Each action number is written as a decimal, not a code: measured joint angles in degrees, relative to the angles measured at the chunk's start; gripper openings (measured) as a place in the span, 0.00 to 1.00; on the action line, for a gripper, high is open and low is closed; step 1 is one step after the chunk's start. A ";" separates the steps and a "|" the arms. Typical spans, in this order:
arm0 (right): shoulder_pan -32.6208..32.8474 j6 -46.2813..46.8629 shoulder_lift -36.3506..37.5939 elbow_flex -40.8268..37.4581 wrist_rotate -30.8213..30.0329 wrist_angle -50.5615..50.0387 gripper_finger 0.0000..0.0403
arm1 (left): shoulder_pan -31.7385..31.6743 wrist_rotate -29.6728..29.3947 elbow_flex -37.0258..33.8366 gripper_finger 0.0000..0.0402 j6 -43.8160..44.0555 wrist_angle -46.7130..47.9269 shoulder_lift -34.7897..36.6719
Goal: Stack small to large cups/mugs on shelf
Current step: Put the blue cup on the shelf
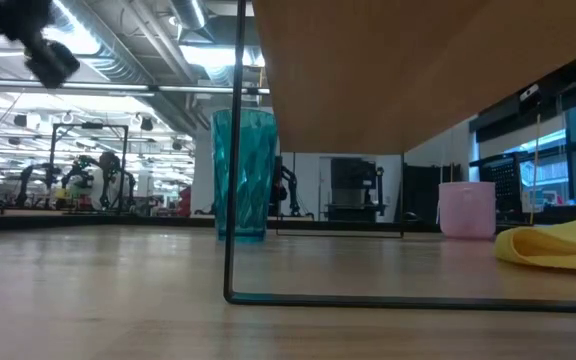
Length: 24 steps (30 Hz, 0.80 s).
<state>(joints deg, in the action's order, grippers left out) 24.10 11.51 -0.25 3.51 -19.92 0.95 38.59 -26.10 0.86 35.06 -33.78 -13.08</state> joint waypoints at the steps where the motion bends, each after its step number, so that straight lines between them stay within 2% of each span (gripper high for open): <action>1: 0.00 0.00 0.00 0.00 0.00 0.00 0.18 | 0.00 -0.01 0.00 0.14 1.70 -3.63 0.02; 5: 0.00 -0.52 -0.02 0.00 -0.01 0.00 0.18 | 0.00 -0.38 0.07 0.14 -1.22 -12.62 0.02; 9: 0.00 -12.75 0.00 0.00 -0.07 0.00 0.18 | 0.00 -0.41 0.04 0.14 -6.09 -15.27 0.00; 12: 0.00 -17.79 -0.01 0.00 -0.08 0.00 0.18 | 0.00 -0.48 0.04 0.14 -6.89 -17.00 0.02; 15: 0.00 -17.91 0.00 -0.02 -0.27 0.02 0.18 | 0.00 -0.71 0.04 0.14 -8.64 -16.66 0.02; 19: 0.00 -20.96 -0.02 -0.01 -4.79 0.88 0.18 | 0.00 -2.06 0.04 0.14 -14.19 -16.44 0.02; 24: 0.00 -19.66 -0.02 0.00 -5.51 4.55 0.18 | -0.07 -4.93 0.04 0.14 -12.71 -16.40 0.02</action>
<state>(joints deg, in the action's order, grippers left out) 24.10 -8.15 -0.27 3.51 -25.43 5.50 38.52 -31.03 0.91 22.35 -50.18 -13.06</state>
